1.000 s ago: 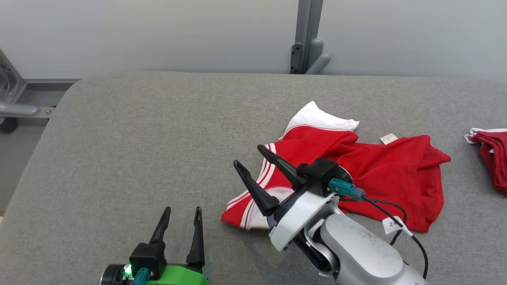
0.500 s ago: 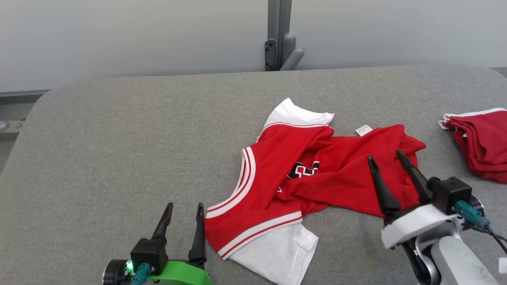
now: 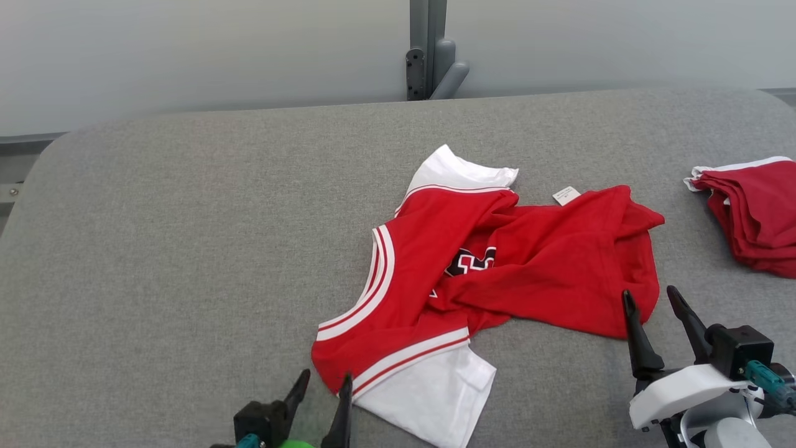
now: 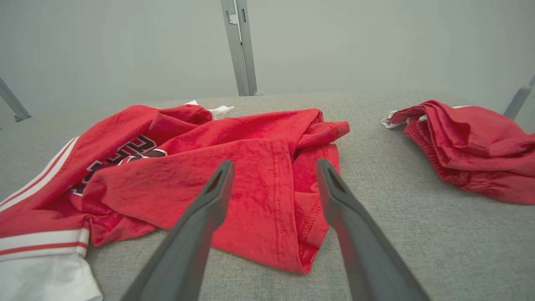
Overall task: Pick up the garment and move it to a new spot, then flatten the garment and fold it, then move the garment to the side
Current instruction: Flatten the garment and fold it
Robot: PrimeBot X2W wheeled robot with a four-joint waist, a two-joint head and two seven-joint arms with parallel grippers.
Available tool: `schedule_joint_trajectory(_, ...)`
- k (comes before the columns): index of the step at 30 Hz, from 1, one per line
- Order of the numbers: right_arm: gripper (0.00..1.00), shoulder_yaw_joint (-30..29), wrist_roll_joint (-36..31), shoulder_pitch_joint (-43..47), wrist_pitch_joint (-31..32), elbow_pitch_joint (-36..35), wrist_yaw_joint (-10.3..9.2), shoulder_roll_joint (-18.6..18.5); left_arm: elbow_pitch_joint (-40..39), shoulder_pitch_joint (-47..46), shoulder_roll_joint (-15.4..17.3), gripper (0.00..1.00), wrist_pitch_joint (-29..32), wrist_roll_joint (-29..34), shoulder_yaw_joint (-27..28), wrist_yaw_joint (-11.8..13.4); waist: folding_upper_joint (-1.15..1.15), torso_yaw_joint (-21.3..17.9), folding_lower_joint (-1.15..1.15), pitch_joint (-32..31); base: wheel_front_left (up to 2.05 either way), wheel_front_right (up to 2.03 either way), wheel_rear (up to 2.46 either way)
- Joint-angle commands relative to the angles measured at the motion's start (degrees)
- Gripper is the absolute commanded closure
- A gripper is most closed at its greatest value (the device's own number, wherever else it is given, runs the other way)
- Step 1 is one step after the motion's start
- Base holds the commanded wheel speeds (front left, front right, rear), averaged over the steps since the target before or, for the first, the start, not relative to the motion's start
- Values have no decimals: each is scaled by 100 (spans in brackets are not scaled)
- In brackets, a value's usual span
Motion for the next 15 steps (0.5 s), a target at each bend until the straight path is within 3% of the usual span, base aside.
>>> schedule_joint_trajectory(1, 0, -7, -19, 21, -16, -38, 0, 22, 134, -152, 16, 0, 8, -89, -79, -73, 0, -7, 0, 21, 0, 0, 0)
schedule_joint_trajectory(11, 0, 211, 70, -152, -16, -89, 0, 69, 1383, -1367, 41, 0, -9, -29, -197, 35, 0, -185, 0, 153, 0, 0, 0)
schedule_joint_trajectory(15, 0, 216, 77, -229, -16, -95, 0, 47, 1651, -1916, 47, 0, -13, -10, -332, -185, 0, -323, 0, 220, 0, 0, 0)
